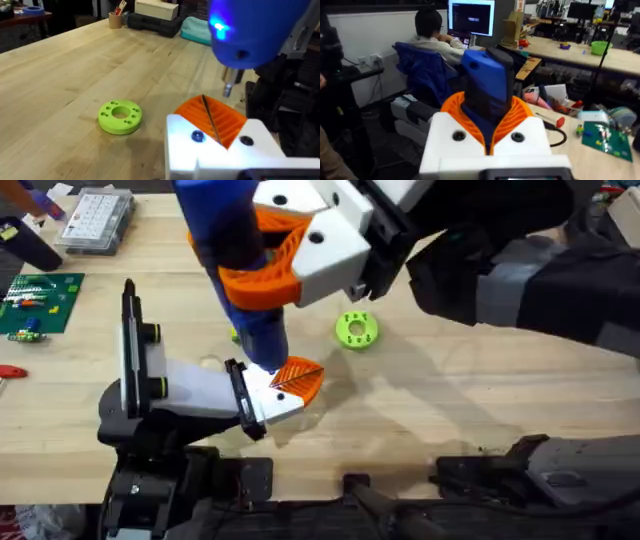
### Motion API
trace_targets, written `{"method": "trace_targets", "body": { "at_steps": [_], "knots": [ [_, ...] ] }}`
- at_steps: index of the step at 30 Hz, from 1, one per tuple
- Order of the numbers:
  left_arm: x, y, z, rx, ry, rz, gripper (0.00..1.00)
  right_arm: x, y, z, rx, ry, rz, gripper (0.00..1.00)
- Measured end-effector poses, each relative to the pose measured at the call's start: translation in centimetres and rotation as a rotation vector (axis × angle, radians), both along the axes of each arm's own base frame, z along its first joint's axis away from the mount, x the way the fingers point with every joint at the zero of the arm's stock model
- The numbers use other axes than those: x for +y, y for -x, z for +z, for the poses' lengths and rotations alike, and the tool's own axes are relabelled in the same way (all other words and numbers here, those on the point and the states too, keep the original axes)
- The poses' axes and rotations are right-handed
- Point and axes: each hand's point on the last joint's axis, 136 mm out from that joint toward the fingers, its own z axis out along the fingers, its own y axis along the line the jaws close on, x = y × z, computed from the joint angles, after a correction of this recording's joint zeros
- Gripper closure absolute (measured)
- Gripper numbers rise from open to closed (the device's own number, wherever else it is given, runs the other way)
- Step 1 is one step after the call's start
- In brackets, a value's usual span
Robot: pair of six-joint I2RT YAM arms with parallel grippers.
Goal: Pick up the gripper from the table and insert it into the empty holder that is missing its gripper. Then pick up a screw, insert it into the mounting hole, and use the screwdriver to tighten it. Finally, clean up the table by picking up the vegetable and placing it into the bucket.
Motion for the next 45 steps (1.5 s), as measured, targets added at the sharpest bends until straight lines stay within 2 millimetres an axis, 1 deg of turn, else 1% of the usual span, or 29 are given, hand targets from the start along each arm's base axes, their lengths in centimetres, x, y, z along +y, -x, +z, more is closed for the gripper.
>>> {"method": "trace_targets", "body": {
  "at_steps": [6, 19, 26, 36, 40, 42, 45],
  "knots": [
    [0.0, 0.0, 0.0, 0.0, 0.0, 0.0, 0.985, -0.2, 0.3, 0.3, -0.042, -0.032, -0.002, 0.968],
    [0.0, 0.0, 0.0, 0.0, 0.0, 0.0, 0.985, -0.2, 0.3, 0.4, -0.087, -0.058, -0.01, 0.969],
    [0.0, 0.0, 0.0, 0.0, 0.0, 0.0, 0.985, -0.2, 0.3, -0.8, -0.08, -0.049, -0.015, 0.969],
    [0.0, 0.0, 0.0, 0.0, 0.0, 0.0, 0.985, 0.2, 1.2, -0.9, -0.107, -0.066, 0.005, 0.97],
    [0.0, 0.0, 0.0, 0.0, 0.0, 0.0, 0.985, 0.4, 1.0, -1.3, -0.106, -0.063, 0.004, 0.969],
    [0.0, 0.0, 0.0, 0.0, 0.0, 0.0, 0.985, 0.8, 0.5, -2.1, -0.088, -0.047, 0.003, 0.97],
    [0.0, 0.0, 0.0, 0.0, 0.0, 0.0, 0.985, 0.9, 0.4, -2.3, -0.083, -0.042, 0.003, 0.968]
  ]
}}
